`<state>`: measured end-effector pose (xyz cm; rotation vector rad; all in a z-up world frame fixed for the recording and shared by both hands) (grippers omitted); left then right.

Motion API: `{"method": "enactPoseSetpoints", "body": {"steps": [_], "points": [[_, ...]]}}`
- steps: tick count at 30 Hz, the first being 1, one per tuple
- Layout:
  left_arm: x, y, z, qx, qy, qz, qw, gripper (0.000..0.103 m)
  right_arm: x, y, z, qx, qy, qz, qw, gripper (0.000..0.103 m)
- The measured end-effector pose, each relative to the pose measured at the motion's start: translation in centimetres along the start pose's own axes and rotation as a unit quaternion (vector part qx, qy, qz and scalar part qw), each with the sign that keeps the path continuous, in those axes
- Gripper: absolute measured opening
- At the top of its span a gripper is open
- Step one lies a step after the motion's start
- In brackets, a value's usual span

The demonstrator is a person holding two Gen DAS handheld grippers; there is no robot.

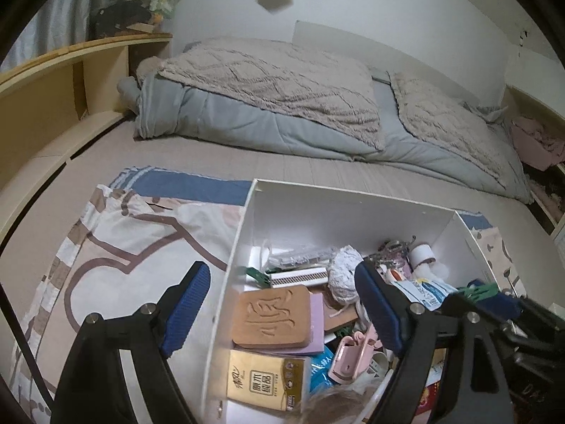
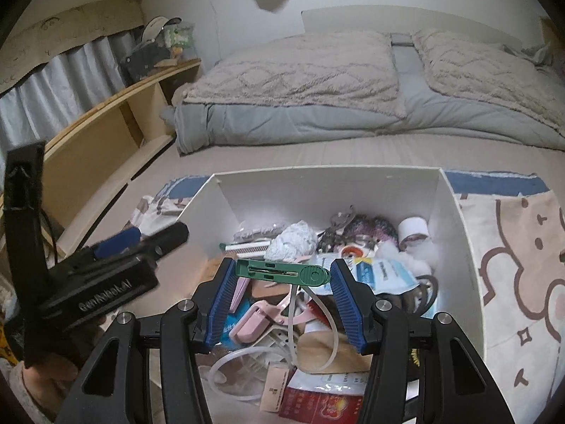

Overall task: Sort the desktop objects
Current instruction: 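Lower the wooden plaque into the shoe box and open the left gripper, then lower the green clip into the shoe box and open the right gripper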

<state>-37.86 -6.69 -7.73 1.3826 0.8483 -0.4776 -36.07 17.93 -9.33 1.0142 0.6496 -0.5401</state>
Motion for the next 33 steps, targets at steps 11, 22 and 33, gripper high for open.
{"method": "enactPoseSetpoints", "body": {"steps": [11, 22, 33], "points": [[-0.6, 0.8, 3.3, -0.015, 0.038, -0.026, 0.9988, 0.084, -1.0, -2.4, 2.0, -0.011, 0.021, 0.019, 1.0, 0.055], [-0.6, 0.7, 5.4, -0.034, 0.047, -0.029, 0.9979, 0.084, -0.9, -4.8, 2.6, -0.033, -0.004, 0.037, 0.999, 0.056], [-0.5, 1.2, 5.3, -0.032, 0.036, -0.03, 0.9984, 0.084, -1.0, -4.1, 1.9, -0.035, -0.037, 0.011, 0.999, 0.103]]}}
Point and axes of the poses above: each gripper's, at about its wrist camera, not at the fingertips, and y roughly against the way its jaws point, z to its left, x to its underside, the point moved 3 cm from there along -y, roughly the way its jaws point, and after that the axes turned 9 degrees about -x, right-handed, at the moved point
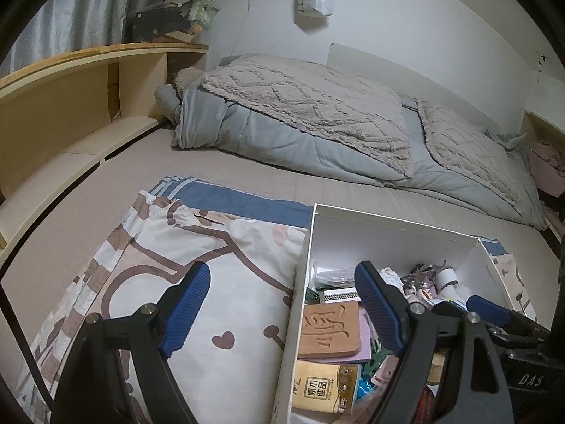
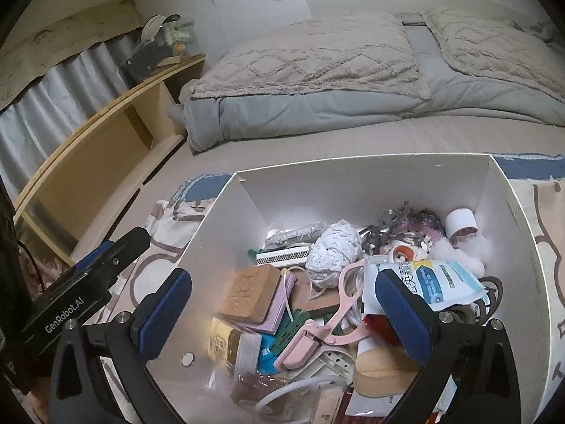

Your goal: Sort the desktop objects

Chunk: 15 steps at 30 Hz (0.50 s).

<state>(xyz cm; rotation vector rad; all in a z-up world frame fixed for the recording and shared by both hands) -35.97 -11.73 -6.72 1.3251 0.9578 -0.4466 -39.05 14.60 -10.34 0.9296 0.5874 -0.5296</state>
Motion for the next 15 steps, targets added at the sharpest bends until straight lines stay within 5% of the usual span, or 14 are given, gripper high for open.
{"method": "enactPoseSetpoints", "body": {"steps": [15], "points": [[0.0, 2.6, -0.6, -0.007, -0.013, -0.011, 0.9998, 0.084, 0.2, 3.1, -0.3, 0.038, 0.012, -0.019, 0.999, 0.103]]}}
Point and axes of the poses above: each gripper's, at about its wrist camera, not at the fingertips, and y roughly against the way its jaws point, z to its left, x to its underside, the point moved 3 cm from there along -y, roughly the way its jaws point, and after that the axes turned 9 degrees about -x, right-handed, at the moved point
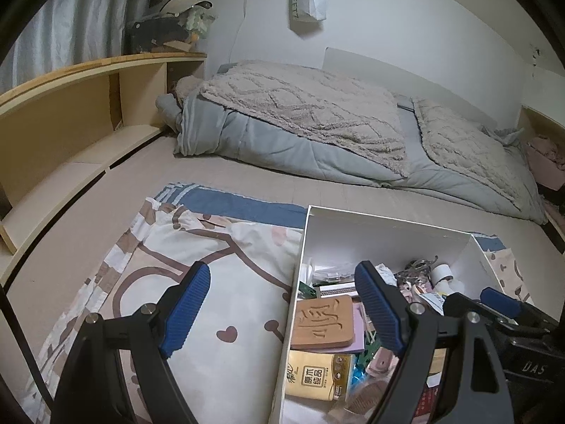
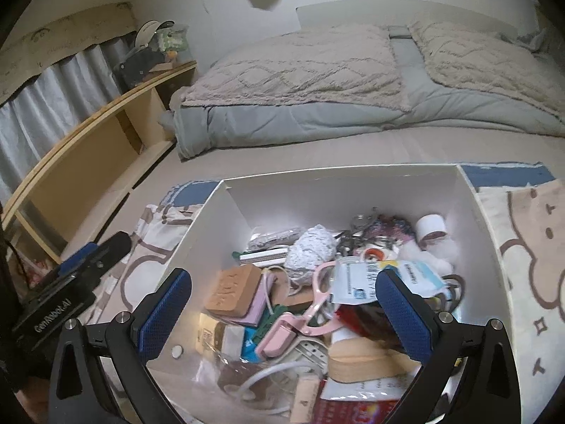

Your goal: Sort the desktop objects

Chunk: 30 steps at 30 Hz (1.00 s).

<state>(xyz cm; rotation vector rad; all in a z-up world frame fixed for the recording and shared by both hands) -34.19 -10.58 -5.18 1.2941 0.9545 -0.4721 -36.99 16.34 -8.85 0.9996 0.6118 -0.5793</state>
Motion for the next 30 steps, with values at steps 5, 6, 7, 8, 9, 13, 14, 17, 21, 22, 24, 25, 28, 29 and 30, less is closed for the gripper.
{"method": "enactPoseSetpoints", "body": {"steps": [5, 6, 7, 8, 9, 13, 14, 17, 21, 22, 24, 25, 28, 29, 30], "points": [[0.0, 1.1, 0.1, -0.001, 0.006, -0.005, 1.0, 0.094, 0.0, 1.5, -0.3, 0.014, 0.0, -0.012, 1.0, 0.103], [0.0, 1.4, 0.2, 0.001, 0.007, -0.004, 1.0, 0.095, 0.0, 1.8, -0.2, 0.018, 0.002, -0.014, 1.0, 0.103], [0.0, 1.5, 0.2, 0.002, 0.008, -0.002, 1.0, 0.095, 0.0, 2.0, -0.2, 0.024, 0.006, -0.015, 1.0, 0.103], [0.0, 1.7, 0.2, 0.002, 0.01, -0.001, 0.9999, 0.096, 0.0, 2.3, -0.1, 0.031, 0.013, -0.018, 0.999, 0.103], [0.0, 1.9, 0.2, 0.002, 0.012, -0.001, 0.9999, 0.098, 0.0, 2.7, 0.0, 0.035, 0.02, -0.022, 0.999, 0.103], [0.0, 2.9, 0.1, 0.003, 0.01, -0.005, 0.9999, 0.103, 0.0, 3.7, 0.0, 0.042, 0.017, -0.025, 0.999, 0.103], [0.0, 3.2, 0.1, 0.001, 0.008, -0.008, 0.9999, 0.103, 0.0, 4.1, 0.1, 0.045, 0.019, -0.027, 0.998, 0.103], [-0.1, 3.9, 0.0, -0.001, 0.001, -0.012, 0.9999, 0.103, 0.0, 5.0, 0.2, 0.051, 0.024, -0.03, 0.998, 0.103], [-0.2, 5.1, -0.2, -0.002, 0.0, -0.006, 1.0, 0.103, 0.1, 6.5, 0.6, 0.068, 0.037, -0.035, 0.996, 0.103], [-0.2, 5.6, -0.3, -0.002, -0.001, -0.008, 1.0, 0.103, 0.1, 6.9, 0.7, 0.074, 0.043, -0.036, 0.996, 0.103], [-0.3, 6.6, -0.5, -0.002, -0.008, -0.014, 0.9999, 0.103, 0.0, 7.8, 1.0, 0.077, 0.05, -0.043, 0.995, 0.103], [-0.3, 6.9, -0.6, -0.001, -0.013, -0.016, 0.9998, 0.103, 0.0, 8.3, 1.1, 0.078, 0.05, -0.045, 0.995, 0.103], [-0.3, 8.3, -1.0, 0.0, -0.026, -0.024, 0.9994, 0.103, 0.0, 9.7, 1.3, 0.08, 0.05, -0.054, 0.994, 0.103], [-0.3, 8.8, -1.1, 0.0, -0.03, -0.027, 0.9992, 0.103, 0.0, 10.1, 1.3, 0.081, 0.051, -0.056, 0.994, 0.103], [-0.3, 9.3, -1.1, 0.0, -0.034, -0.03, 0.999, 0.103, 0.0, 10.6, 1.5, 0.083, 0.055, -0.058, 0.993, 0.103]]}}
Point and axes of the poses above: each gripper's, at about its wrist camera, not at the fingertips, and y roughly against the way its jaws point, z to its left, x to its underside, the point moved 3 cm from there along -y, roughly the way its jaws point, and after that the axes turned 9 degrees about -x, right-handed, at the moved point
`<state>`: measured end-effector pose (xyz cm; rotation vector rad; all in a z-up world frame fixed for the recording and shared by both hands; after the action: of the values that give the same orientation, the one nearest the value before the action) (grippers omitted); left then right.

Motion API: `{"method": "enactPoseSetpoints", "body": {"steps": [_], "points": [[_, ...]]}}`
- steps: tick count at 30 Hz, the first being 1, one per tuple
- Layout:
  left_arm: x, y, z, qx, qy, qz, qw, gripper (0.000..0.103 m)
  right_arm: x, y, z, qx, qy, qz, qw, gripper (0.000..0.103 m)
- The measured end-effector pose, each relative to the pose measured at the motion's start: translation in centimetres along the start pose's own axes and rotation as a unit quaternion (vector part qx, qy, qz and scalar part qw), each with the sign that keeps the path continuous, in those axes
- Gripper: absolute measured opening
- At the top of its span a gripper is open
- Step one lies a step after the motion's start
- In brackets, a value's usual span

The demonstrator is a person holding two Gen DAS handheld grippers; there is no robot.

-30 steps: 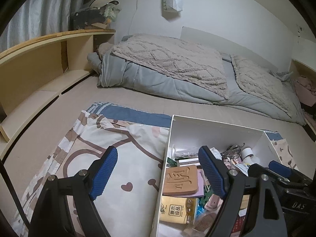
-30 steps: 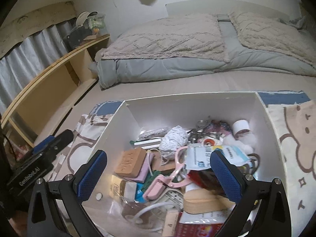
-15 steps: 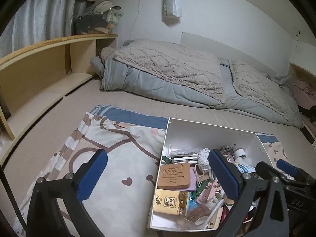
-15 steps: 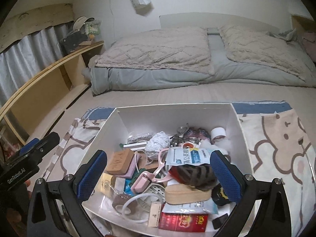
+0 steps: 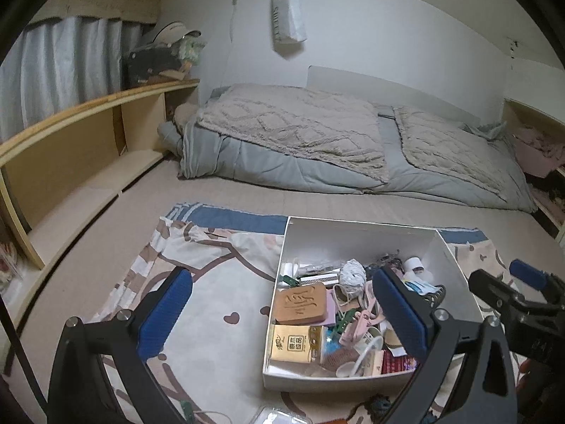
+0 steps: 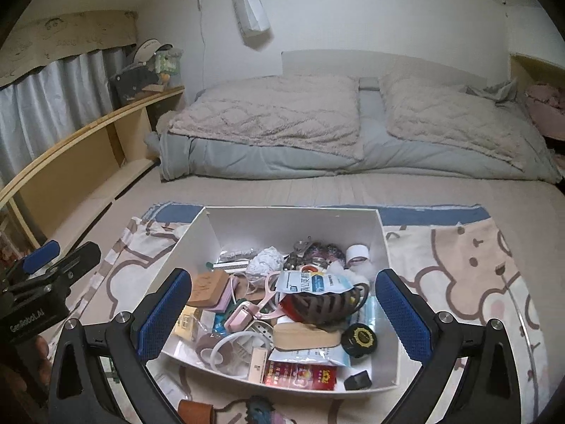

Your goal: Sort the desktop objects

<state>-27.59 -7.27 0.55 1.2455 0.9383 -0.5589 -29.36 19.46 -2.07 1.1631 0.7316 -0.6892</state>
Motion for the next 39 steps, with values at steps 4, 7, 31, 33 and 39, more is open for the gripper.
{"method": "enactPoseSetpoints", "body": {"steps": [4, 7, 31, 33, 39], "points": [[0.0, 1.7, 0.0, 0.003, -0.008, -0.01, 0.9999, 0.103, 0.1, 1.4, 0.2, 0.004, 0.006, -0.002, 1.0, 0.103], [0.0, 2.9, 0.2, 0.004, -0.01, -0.014, 0.9998, 0.103, 0.2, 2.7, 0.3, 0.014, 0.009, -0.008, 1.0, 0.103], [2.2, 11.7, -1.5, 0.027, -0.045, -0.018, 0.9984, 0.103, 2.6, 11.7, 0.3, 0.032, 0.019, -0.04, 0.998, 0.103], [2.4, 12.3, -1.6, 0.027, -0.05, -0.02, 0.9982, 0.103, 3.0, 12.2, 0.5, 0.035, 0.026, -0.039, 0.998, 0.103], [3.3, 13.3, -1.6, 0.029, -0.055, -0.011, 0.998, 0.103, 4.1, 13.5, 0.7, 0.042, 0.039, -0.038, 0.998, 0.103]]}}
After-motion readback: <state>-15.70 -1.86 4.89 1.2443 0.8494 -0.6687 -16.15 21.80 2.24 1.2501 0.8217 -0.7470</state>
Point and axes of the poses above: each gripper's, at about its wrist camera, not at the fingertips, and y roughly against the way its jaws point, z to its left, x to its underside, the point moved 3 cm from there along -y, roughly the way its jaws point, and after that the axes turned 9 degrees about -x, right-handed, at the moved point
